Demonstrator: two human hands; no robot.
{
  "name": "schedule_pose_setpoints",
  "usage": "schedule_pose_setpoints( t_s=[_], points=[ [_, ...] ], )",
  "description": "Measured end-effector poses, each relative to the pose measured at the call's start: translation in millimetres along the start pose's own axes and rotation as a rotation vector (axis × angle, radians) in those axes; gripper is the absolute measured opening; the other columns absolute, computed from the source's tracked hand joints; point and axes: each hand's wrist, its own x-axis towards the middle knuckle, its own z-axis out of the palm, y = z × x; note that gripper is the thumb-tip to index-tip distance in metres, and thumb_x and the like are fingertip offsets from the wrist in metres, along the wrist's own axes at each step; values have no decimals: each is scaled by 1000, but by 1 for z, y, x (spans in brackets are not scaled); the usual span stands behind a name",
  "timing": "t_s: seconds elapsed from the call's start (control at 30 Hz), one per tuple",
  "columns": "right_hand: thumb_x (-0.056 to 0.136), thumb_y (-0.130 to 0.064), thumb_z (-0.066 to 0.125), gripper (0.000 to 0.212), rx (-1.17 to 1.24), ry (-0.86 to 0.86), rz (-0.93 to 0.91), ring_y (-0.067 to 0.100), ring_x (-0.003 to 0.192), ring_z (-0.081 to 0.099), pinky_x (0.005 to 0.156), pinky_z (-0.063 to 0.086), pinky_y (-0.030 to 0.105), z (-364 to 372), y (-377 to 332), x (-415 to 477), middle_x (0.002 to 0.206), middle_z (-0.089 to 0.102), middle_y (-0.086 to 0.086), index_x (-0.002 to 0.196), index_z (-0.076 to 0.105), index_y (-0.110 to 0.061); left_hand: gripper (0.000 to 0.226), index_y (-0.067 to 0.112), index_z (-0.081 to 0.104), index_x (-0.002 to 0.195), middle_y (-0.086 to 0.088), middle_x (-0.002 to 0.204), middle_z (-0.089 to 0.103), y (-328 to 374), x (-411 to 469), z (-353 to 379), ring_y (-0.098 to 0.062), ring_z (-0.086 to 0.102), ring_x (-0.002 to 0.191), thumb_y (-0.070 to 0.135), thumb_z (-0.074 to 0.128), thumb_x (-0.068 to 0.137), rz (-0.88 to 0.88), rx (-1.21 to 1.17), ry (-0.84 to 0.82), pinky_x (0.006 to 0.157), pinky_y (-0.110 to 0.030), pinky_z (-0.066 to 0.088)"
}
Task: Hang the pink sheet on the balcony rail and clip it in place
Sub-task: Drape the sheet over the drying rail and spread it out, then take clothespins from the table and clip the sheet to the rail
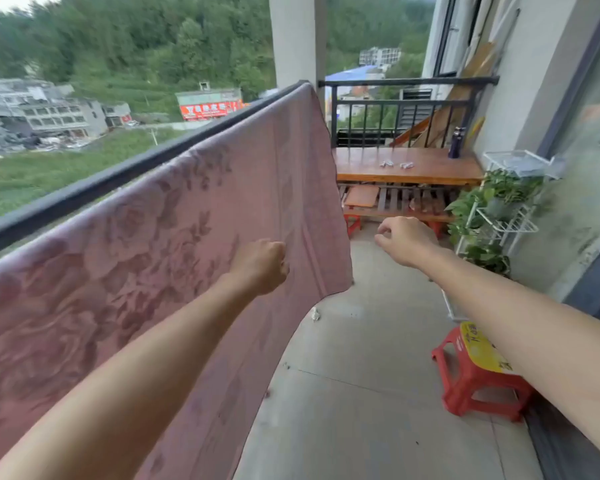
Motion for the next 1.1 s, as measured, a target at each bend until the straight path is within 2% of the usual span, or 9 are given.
schedule_pose_setpoints(
  t_s=[0.1, 0.3, 0.53, 0.73, 0.93, 1.1],
  points=[
    [92, -30, 51, 26, -38, -47, 48, 32, 97, 64, 70, 47, 33, 13, 51, 22, 121, 67, 8, 103, 72, -19, 21, 13, 63, 93, -9, 103, 65, 22, 53, 41, -32, 61, 96, 30, 51, 90, 24, -13, -76, 71, -34, 49],
    [88, -34, 52, 26, -50, -119, 139, 31, 96, 64, 80, 55, 41, 46, 144, 103, 105, 72, 7, 94, 72, -20, 21, 17, 61, 96, -5, 105, 64, 75, 175, 109, -29, 59, 97, 31, 47, 91, 55, 4, -171, 69, -32, 42],
    [90, -36, 53, 28, -129, -236, 151, 29, 109, 59, 84, 52, 39, 65, 224, 204, 120, 65, 5, 108, 70, -22, 21, 18, 63, 99, -5, 106, 65, 122, 294, 156, -29, 60, 97, 32, 49, 91, 37, -31, -265, 70, -31, 42],
    [90, -33, 52, 26, -98, -253, 165, 28, 101, 62, 79, 52, 38, 91, 281, 310, 114, 67, 3, 102, 69, -19, 24, 18, 61, 107, -7, 114, 61, 142, 415, 194, -28, 59, 103, 35, 50, 93, 74, -42, -298, 72, -30, 38],
    [88, -30, 52, 25, -122, -308, 235, 27, 98, 63, 82, 54, 40, 120, 334, 441, 109, 69, 2, 103, 69, -21, 26, 16, 61, 107, -7, 111, 62, 148, 563, 236, -28, 59, 101, 35, 50, 93, 153, -71, -309, 70, -29, 39],
    [91, -35, 49, 27, -80, -298, 302, 25, 94, 63, 79, 54, 39, 122, 370, 547, 112, 67, 0, 111, 66, -27, 24, 14, 62, 102, -7, 106, 64, 158, 689, 245, -28, 60, 98, 33, 51, 92, 225, -111, -305, 69, -31, 42]
  ],
)
